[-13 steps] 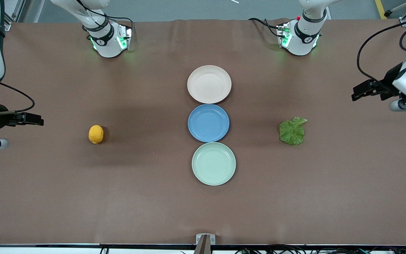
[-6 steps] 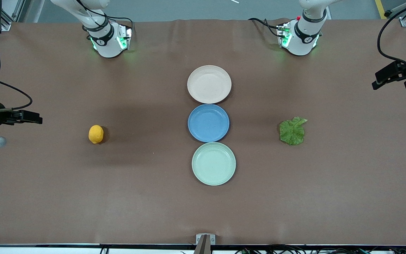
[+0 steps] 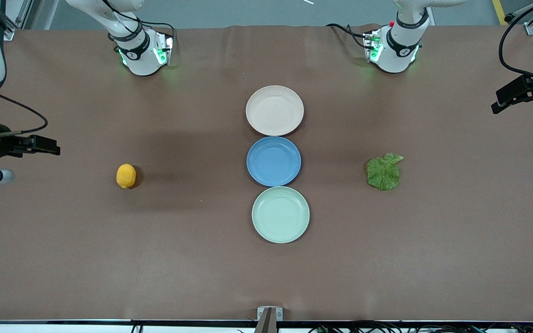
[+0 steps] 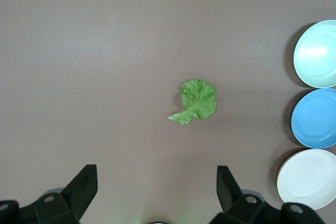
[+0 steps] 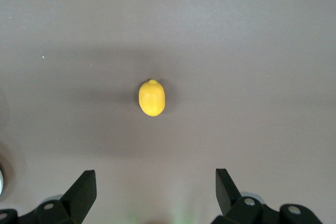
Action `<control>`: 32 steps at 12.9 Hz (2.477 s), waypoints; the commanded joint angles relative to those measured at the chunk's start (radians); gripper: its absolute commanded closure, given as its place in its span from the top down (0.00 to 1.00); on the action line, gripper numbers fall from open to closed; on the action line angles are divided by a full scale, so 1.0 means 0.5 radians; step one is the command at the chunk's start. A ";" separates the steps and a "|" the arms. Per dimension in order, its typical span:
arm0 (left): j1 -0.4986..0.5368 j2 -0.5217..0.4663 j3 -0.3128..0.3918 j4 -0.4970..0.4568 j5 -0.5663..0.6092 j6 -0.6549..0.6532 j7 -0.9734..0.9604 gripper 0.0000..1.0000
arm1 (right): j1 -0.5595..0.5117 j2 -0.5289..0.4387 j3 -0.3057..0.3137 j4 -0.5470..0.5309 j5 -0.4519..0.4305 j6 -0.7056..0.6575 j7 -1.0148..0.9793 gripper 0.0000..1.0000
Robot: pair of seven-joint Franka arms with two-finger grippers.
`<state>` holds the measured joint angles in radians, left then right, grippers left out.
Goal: Pick lemon and lettuce from plates
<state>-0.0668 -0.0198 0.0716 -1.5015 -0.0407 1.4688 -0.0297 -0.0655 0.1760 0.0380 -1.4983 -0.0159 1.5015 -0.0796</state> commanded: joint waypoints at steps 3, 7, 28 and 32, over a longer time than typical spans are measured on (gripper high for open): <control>-0.020 0.000 0.016 0.036 0.029 -0.044 0.013 1.00 | 0.082 -0.468 -0.110 -0.543 0.020 0.151 0.043 1.00; -0.023 0.000 0.010 0.036 0.029 -0.044 0.004 1.00 | 0.091 -0.643 -0.110 -0.709 0.020 0.169 0.043 1.00; -0.032 0.006 0.007 0.049 0.032 0.048 0.010 1.00 | 0.060 -0.616 -0.110 -0.731 0.130 0.415 0.012 1.00; -0.035 0.006 -0.002 0.049 0.032 0.060 0.013 1.00 | 0.079 -0.594 -0.110 -0.716 0.102 0.412 0.009 1.00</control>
<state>-0.0781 -0.0198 0.0737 -1.4929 -0.0407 1.4963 -0.0297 -0.0232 -0.1265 -0.0217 -1.8679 0.0358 1.7115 -0.0704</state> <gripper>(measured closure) 0.000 0.000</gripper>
